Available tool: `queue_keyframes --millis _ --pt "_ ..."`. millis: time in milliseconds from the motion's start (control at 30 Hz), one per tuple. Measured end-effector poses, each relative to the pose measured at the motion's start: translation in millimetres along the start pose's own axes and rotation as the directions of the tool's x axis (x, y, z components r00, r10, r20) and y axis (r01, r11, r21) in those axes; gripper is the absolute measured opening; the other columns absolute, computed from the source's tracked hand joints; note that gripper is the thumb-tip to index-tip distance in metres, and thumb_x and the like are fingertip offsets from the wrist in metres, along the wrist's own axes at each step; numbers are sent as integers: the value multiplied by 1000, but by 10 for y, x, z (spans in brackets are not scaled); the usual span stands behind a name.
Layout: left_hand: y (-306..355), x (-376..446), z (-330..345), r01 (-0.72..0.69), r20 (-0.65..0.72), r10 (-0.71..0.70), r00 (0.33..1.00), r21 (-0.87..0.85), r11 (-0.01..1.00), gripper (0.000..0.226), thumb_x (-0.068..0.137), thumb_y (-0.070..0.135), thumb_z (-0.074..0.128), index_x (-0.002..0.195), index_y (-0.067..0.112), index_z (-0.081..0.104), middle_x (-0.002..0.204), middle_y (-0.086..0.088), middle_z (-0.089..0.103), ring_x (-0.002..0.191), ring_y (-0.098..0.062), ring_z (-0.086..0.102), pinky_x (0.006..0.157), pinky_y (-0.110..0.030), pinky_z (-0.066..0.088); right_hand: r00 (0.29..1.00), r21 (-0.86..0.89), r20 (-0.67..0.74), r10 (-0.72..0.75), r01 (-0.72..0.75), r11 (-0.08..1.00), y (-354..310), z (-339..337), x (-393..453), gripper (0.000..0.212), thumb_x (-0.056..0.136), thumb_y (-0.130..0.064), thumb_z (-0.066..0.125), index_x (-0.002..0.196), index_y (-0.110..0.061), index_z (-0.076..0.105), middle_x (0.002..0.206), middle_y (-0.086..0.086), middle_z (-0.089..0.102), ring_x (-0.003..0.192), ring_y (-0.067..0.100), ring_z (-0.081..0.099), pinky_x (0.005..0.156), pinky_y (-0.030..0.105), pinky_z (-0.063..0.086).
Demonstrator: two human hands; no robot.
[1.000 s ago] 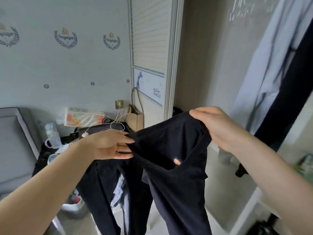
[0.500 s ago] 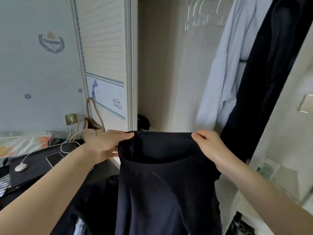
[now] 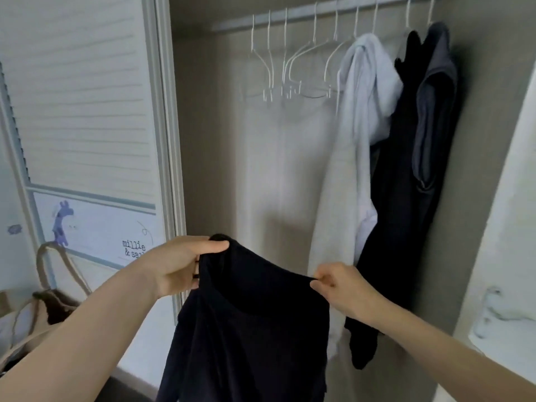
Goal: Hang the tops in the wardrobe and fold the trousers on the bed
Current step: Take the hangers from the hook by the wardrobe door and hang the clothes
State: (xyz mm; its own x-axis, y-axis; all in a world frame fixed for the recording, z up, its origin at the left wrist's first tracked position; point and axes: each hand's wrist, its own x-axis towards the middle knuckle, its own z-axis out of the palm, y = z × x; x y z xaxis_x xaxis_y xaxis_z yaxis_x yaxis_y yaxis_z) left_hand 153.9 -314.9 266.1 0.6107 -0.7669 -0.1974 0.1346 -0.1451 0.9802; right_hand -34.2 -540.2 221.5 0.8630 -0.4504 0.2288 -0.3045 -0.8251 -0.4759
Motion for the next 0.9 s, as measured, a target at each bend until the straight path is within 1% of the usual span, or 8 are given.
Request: queue_keyframes --millis 67,167,300,400,500,633,767,900 --pt "155 104 -8 -64 -8 64 998 -12 998 19 82 25 73 92 10 75 98 -9 73 79 -18 72 58 -28 55 1000 -42 -12 -3 3 999 -99 -53 110 32 95 -20 55 63 -19 50 63 -7 50 64 8 48 62 19 38" --pt "366 270 -24 -139 -66 134 989 -82 987 25 89 26 69 103 5 71 105 -16 73 95 -29 71 73 -34 56 999 -39 -40 4 -6 999 -307 -170 279 19 93 -18 55 75 -15 61 73 -1 64 73 10 60 70 18 46" --pt "599 441 3 -183 -95 171 981 -139 973 30 89 28 70 105 3 70 103 -16 74 94 -29 70 76 -36 56 973 -36 -229 -34 26 999 -637 -500 614 14 90 -16 54 86 -19 67 80 -4 73 80 9 65 60 4 40" --pt "744 592 22 -231 -116 214 970 -158 960 31 88 27 71 108 3 71 103 -15 74 97 -29 70 82 -36 55 867 -28 -486 -115 116 993 -905 -904 949 14 89 -16 55 87 -18 68 81 -2 72 80 13 65 65 9 41" --pt "860 730 25 -292 -164 264 950 -179 939 31 87 26 72 107 4 71 102 -14 74 95 -28 70 80 -35 56 693 -81 -693 -199 200 977 -1172 -1335 1244 16 87 -10 52 90 -15 66 76 -5 66 71 11 59 61 10 36" --pt "979 917 -46 -333 -183 298 937 -201 921 31 87 26 72 108 4 71 103 -15 74 96 -29 70 80 -35 56 512 -240 -810 -288 158 958 -1405 -1868 1699 20 91 -7 44 98 0 61 90 12 65 83 27 55 64 26 28" --pt "1162 1065 -115 -340 -189 305 934 -195 920 32 88 26 71 110 3 69 106 -15 72 99 -30 68 90 -40 54 543 -341 -796 -267 -39 939 -1513 -2342 2167 13 96 -8 41 96 0 52 111 24 60 102 37 57 67 31 34" --pt "1352 1225 -175 -359 -199 324 925 -175 917 30 87 27 72 107 4 71 103 -15 74 96 -30 69 81 -38 55 596 -367 -777 -203 -166 915 -1513 -2674 2630 32 93 -1 45 123 9 44 125 28 54 117 41 53 89 38 44"
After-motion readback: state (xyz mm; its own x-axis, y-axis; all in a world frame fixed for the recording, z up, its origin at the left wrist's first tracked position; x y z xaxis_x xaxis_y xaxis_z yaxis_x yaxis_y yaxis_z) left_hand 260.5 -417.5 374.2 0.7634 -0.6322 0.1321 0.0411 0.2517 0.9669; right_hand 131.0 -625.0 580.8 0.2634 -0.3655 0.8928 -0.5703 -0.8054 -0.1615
